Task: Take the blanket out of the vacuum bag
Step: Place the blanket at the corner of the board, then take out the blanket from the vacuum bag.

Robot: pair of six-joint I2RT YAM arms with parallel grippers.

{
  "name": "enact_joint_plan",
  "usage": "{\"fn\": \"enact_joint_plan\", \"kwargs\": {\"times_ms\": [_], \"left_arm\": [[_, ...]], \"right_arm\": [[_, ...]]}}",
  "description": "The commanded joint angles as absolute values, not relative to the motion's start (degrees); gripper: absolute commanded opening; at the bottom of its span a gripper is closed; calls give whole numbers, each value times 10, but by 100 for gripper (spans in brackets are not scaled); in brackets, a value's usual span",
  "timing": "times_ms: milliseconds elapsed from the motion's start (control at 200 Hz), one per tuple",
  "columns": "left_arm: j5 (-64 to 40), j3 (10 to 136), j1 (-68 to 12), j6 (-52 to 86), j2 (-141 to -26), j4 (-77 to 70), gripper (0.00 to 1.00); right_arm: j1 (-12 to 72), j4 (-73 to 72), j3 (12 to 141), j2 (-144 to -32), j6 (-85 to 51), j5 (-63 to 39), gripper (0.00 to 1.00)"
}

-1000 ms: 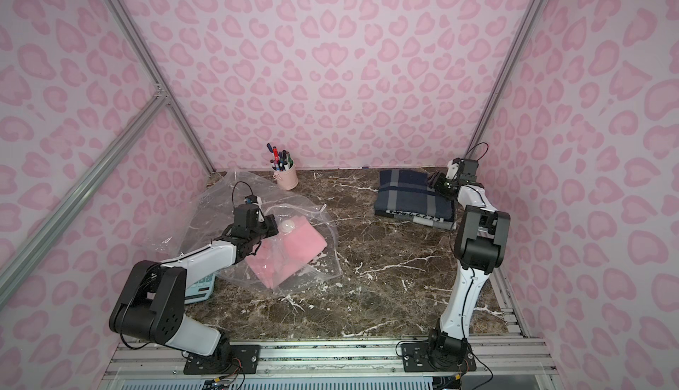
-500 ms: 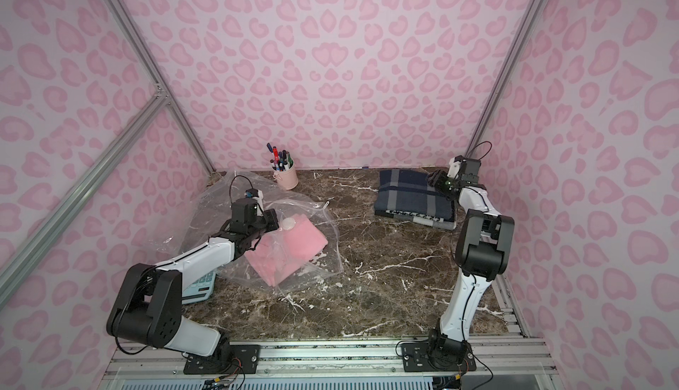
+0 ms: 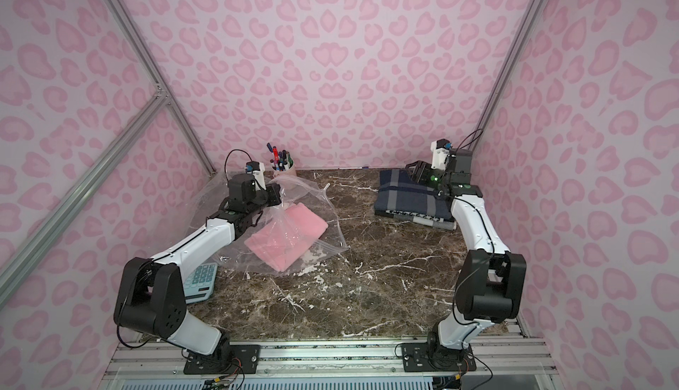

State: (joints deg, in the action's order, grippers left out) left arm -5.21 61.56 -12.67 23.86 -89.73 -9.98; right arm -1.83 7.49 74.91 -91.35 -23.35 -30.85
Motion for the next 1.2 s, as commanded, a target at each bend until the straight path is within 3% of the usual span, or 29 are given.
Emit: {"fn": "enact_joint_plan", "kwargs": {"times_ms": [0, 325, 625, 925, 1195], "left_arm": [[-70, 593, -126, 239, -890, -133, 4], [-87, 495, -126, 218, -845, -178, 4], [-68, 486, -126, 203, -828, -161, 4], [-76, 483, -126, 214, -812, -168, 4], [-94, 462, -128, 226, -795, -184, 4]], "right_arm": [[23, 26, 652, -863, -266, -310, 62], [245, -93, 426, -779, -375, -219, 63], [400, -154, 416, -785, -444, -174, 70], [463, -272, 439, -902, -529, -163, 80], [464, -447, 471, -1070, -617, -198, 85]]}}
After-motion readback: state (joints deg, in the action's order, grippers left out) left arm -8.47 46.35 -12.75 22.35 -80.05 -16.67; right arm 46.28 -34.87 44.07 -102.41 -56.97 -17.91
